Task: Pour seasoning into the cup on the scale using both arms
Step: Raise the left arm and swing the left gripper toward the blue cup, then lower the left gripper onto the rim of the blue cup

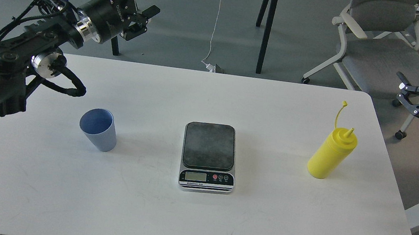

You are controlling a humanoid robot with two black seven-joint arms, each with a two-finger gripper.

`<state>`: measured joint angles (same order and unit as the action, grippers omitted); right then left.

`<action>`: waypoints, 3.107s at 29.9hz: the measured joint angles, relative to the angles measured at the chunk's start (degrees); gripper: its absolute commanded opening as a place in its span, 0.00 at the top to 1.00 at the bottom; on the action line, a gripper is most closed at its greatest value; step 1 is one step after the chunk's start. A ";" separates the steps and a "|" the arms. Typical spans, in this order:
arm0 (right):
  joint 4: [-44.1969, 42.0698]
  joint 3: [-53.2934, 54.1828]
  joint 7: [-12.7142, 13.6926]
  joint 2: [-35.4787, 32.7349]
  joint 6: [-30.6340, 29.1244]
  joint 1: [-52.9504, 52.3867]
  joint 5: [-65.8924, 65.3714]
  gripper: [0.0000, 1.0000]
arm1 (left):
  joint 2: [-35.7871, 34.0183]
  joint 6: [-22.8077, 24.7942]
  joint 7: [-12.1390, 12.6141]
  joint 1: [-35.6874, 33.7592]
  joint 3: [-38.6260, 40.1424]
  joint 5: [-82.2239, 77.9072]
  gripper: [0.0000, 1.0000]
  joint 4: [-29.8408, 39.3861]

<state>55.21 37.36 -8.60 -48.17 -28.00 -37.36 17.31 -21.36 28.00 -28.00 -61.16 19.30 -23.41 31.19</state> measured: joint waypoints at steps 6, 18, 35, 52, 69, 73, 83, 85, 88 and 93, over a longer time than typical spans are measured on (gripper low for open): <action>0.00 0.00 0.00 0.25 0.00 0.01 0.00 0.01 | 0.01 0.00 0.00 -0.24 0.01 0.03 0.00 0.00; -0.02 0.00 -0.01 0.64 0.00 0.01 -0.08 0.01 | -0.28 0.00 0.00 -2.82 2.19 3.56 0.00 -0.17; -0.18 0.00 -0.01 3.11 0.00 0.01 -0.17 0.01 | -3.00 0.00 0.00 -8.93 1.09 -7.17 0.00 -6.31; -0.54 0.00 0.06 3.73 0.00 0.00 -0.26 0.01 | -11.47 0.00 -0.05 -20.42 -6.90 -83.66 0.00 29.81; -0.39 0.01 0.00 4.33 0.00 0.40 -0.20 0.01 | -10.35 -0.01 0.01 -20.63 -32.31 -101.58 0.00 30.63; -0.32 -0.01 0.00 4.55 0.00 0.46 -0.20 0.01 | -10.71 -0.01 0.01 -20.58 -35.69 -101.59 0.00 29.18; -0.19 -0.01 0.00 4.62 0.00 0.88 -0.17 0.01 | -11.70 -0.01 0.01 -20.49 -41.67 -101.59 0.00 26.25; -0.19 -0.01 0.00 4.62 0.00 0.91 -0.17 0.01 | -11.74 -0.01 0.01 -20.36 -42.16 -101.59 0.00 26.22; -0.19 0.00 0.00 4.62 0.00 0.96 -0.17 0.01 | -11.75 -0.01 0.01 -20.01 -43.31 -101.59 0.00 26.20; -0.13 0.00 0.00 4.59 0.00 1.19 -0.17 0.01 | -11.79 -0.01 0.00 -19.39 -44.99 -101.59 0.00 25.99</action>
<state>55.08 37.36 -8.60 -43.58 -28.00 -36.16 17.14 -33.15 27.99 -27.99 -80.54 -25.69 -125.01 57.18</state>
